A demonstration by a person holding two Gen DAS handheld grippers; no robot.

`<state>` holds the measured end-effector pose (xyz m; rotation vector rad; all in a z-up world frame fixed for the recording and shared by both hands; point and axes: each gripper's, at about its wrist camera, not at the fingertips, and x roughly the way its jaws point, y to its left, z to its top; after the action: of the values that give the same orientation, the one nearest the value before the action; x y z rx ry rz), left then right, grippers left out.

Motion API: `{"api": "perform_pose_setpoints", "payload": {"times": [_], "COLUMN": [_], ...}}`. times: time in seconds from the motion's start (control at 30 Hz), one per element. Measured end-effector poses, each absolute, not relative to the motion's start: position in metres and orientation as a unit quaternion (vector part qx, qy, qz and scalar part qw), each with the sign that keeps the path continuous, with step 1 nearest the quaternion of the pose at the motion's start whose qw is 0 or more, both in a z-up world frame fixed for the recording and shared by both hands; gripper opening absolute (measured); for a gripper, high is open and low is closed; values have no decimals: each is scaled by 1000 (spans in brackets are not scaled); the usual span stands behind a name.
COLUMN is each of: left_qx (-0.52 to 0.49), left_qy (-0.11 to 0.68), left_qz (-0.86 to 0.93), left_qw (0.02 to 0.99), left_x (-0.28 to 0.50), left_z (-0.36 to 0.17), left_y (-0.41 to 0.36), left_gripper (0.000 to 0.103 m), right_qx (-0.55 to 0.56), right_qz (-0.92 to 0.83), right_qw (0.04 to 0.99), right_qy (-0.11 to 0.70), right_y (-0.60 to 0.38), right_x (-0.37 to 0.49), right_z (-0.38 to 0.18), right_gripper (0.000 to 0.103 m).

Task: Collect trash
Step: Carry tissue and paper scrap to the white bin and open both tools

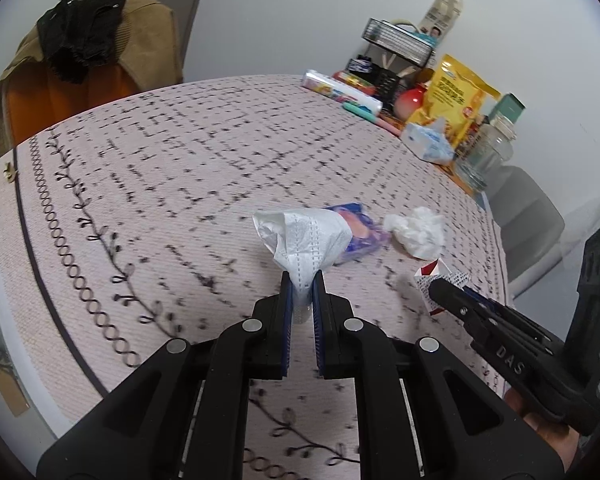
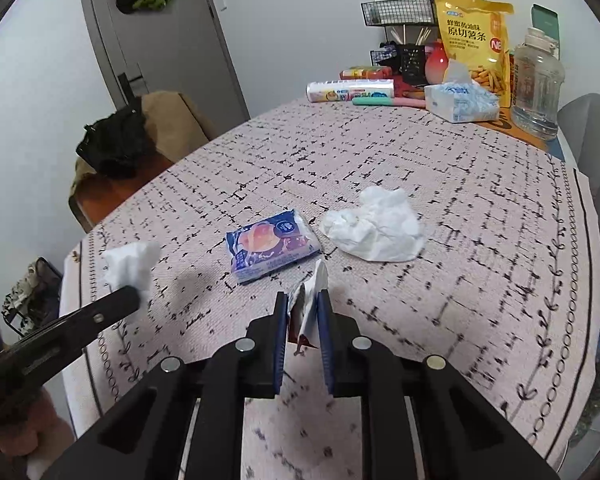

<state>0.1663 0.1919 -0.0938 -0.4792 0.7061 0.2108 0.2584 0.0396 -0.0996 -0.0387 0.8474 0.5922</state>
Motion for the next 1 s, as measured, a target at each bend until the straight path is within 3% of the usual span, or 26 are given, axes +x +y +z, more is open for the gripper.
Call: {"api": "perform_pose_setpoints", "payload": {"times": [0.53, 1.0], "left_qx": [-188, -135], "left_qy": [353, 376], "left_qz": [18, -86], "left_qw": [916, 913], "left_x": [199, 233], "left_z": [-76, -74], "left_y": [93, -28], "left_gripper": [10, 10], "right_qx": [41, 85], "right_qz": [224, 106], "right_qw": [900, 913], "right_qy": [372, 385], "right_y": [-92, -229], "right_x": [244, 232], "right_z": [-70, -83], "right_gripper": [12, 14]}}
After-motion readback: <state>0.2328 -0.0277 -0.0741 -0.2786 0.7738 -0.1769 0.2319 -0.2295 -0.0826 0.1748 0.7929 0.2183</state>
